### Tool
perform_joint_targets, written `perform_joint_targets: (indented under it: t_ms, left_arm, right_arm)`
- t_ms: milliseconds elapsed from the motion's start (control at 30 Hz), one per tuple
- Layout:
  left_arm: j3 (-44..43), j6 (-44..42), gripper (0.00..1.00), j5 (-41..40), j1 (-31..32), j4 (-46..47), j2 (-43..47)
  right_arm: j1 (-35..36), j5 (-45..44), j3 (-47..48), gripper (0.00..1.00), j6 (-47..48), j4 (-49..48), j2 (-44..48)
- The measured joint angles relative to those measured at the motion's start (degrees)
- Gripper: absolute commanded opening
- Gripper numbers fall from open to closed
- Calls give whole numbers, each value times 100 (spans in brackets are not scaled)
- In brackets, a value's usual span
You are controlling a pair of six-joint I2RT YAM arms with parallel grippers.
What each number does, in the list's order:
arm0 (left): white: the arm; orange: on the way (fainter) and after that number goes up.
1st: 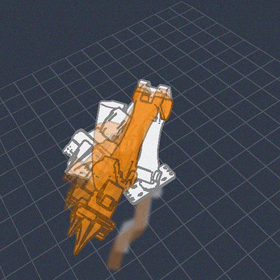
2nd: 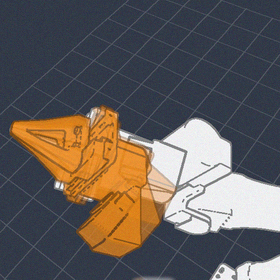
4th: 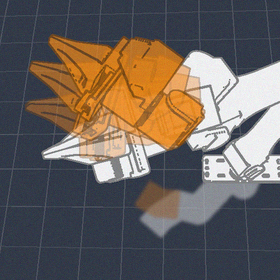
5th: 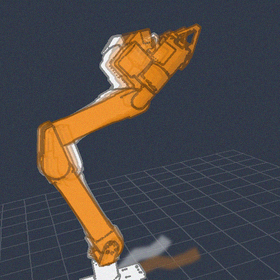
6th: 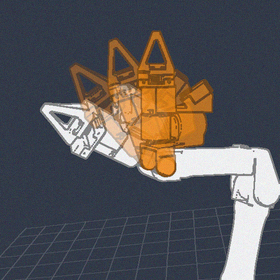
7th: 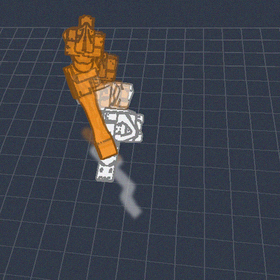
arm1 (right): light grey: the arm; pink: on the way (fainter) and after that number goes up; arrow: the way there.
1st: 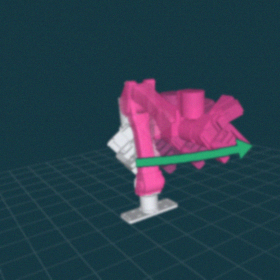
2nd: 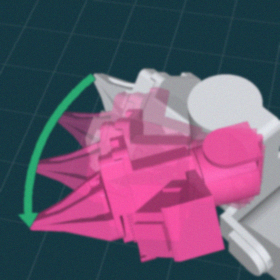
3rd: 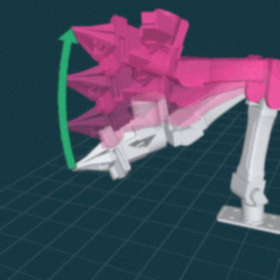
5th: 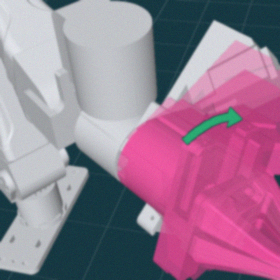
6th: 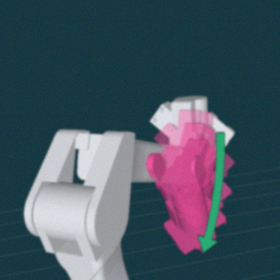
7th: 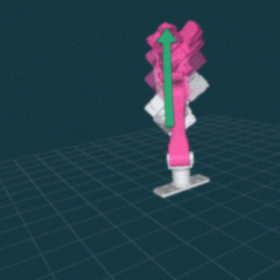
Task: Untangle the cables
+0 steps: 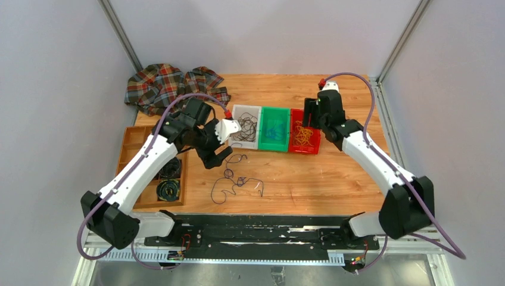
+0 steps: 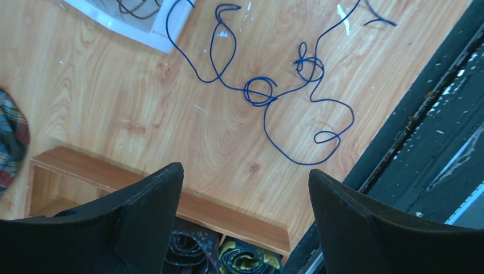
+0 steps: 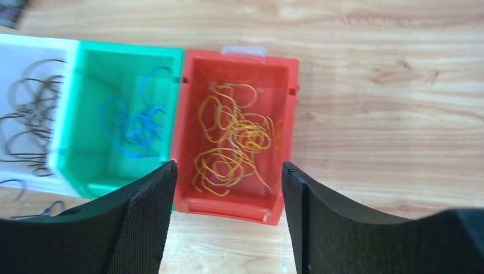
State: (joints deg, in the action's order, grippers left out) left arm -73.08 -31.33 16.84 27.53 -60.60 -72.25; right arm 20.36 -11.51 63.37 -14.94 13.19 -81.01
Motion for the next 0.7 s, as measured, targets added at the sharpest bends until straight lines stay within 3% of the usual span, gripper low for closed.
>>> perform_joint_targets:
  t_ms: [200, 367, 500, 700]
  left_arm:
    - [654, 151, 84, -402, -39, 785, -667]
    - [791, 616, 77, -382, -398, 1458, -1598]
    - [791, 1010, 67, -39, -798, 1917, -2186]
    - [791, 1386, 55, 623, -844, 2391, -2721]
  right_arm:
    - [1102, -243, -498, 68, -9, -455, 870]
    - [2011, -616, -1237, 66, -11, -697, 1174]
    - [2192, -732, -1862, 65, -52, -881, 1547]
    - [2240, -785, -2426, 64, -96, -1375, 2284]
